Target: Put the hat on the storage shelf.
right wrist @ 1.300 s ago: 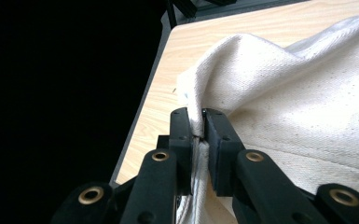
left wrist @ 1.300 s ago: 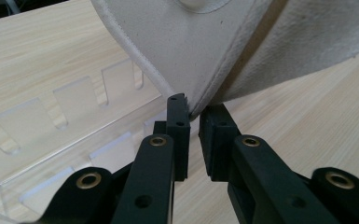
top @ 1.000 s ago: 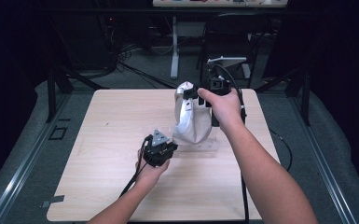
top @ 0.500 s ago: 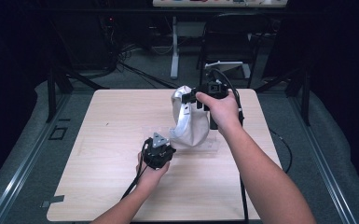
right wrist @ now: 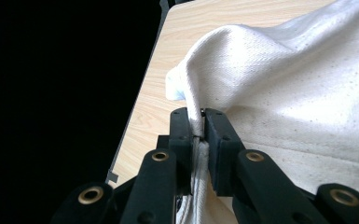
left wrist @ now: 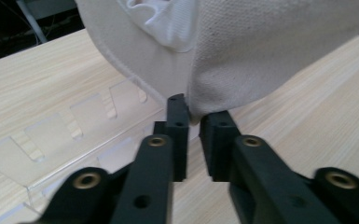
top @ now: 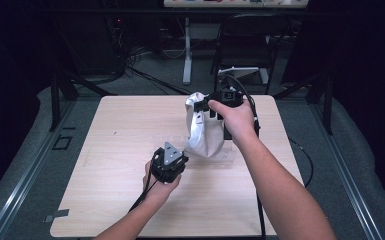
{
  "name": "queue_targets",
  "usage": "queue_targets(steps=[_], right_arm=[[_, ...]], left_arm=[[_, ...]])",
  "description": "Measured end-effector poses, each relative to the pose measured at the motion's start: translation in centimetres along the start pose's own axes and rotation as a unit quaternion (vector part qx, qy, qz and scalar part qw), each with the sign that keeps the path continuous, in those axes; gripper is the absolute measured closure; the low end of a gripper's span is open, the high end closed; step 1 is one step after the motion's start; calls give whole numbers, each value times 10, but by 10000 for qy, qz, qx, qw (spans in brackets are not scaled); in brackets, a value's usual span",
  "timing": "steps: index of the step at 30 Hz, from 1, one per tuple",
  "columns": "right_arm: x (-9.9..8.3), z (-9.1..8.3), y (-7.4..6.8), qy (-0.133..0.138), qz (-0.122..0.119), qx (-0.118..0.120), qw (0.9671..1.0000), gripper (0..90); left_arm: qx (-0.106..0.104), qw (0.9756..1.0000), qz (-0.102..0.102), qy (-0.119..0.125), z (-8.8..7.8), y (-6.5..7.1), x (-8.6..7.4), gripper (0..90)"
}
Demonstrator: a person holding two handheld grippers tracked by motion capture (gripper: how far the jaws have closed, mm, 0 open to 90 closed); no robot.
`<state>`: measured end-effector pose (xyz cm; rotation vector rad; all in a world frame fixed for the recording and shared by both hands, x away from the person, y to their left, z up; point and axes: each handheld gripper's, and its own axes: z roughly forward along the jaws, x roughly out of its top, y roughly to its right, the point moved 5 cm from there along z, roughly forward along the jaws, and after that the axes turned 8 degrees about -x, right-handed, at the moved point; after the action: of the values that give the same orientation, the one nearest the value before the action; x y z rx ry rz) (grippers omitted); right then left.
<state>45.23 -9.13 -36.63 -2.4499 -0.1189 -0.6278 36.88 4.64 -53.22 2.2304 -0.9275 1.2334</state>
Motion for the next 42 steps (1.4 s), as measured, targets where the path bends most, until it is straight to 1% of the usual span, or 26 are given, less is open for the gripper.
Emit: queue_targets(steps=[3,6,8,10,11,12,13,14,15,17,19,20,22,23,25,29,31,36,39,42], right_arm=[[-1,1,0,-9,-19,-22,10000,821],[-4,5,2,-67,1,7,10000,821],[-7,8,3,-117,-2,-3,9999,821],[-8,11,5,-135,-15,-76,9999,821],[-9,12,6,-159,-19,-84,9998,821],[-10,14,7,-160,-6,-95,9998,821],[-10,15,7,-170,10,-93,9998,820],[-12,17,9,-193,-10,-175,9997,820],[-13,20,11,-223,-9,-248,9994,821],[-15,23,13,-241,42,-160,9996,820],[-16,25,15,-274,52,-177,9995,821],[-16,26,16,-248,69,-166,9995,820],[-15,26,16,-250,81,-140,9996,820],[-15,26,16,-239,82,-129,9996,820],[-16,25,17,-239,71,-140,9996,819],[-17,25,19,-223,81,-135,9996,808],[-18,24,21,-226,74,-142,9996,798],[-19,20,24,-200,113,-180,9996,764],[-20,17,25,-213,118,-218,9995,729],[-21,12,25,-189,78,-261,9995,702]], left_arm=[[-26,10000,-67,-51,1,-3,-2,850],[-62,9998,-181,-74,2,-5,-7,855],[-122,9994,-275,-171,4,-6,-11,859],[-252,9983,-483,-198,6,-8,-15,863],[-296,9978,-546,-219,6,-10,-16,863],[-275,9974,-598,-291,8,-12,-18,863],[-309,9968,-645,-357,10,-14,-21,862],[-359,9963,-679,-391,11,-15,-23,862],[-347,9965,-675,-364,11,-15,-24,862],[-289,9971,-602,-363,12,-13,-24,862],[-253,9976,-527,-368,12,-12,-24,861],[-235,9979,-494,-352,11,-11,-25,859],[-222,9980,-513,-300,11,-12,-25,854],[-264,9978,-522,-319,10,-12,-26,848],[-297,9978,-529,-276,9,-12,-26,830],[-314,9976,-569,-240,5,-11,-27,804],[-317,9977,-547,-228,1,-10,-27,788],[-370,9980,-475,-196,-8,-7,-29,703],[-428,9976,-528,-154,-16,-8,-30,623],[-406,9974,-575,-142,-24,-11,-31,570]])
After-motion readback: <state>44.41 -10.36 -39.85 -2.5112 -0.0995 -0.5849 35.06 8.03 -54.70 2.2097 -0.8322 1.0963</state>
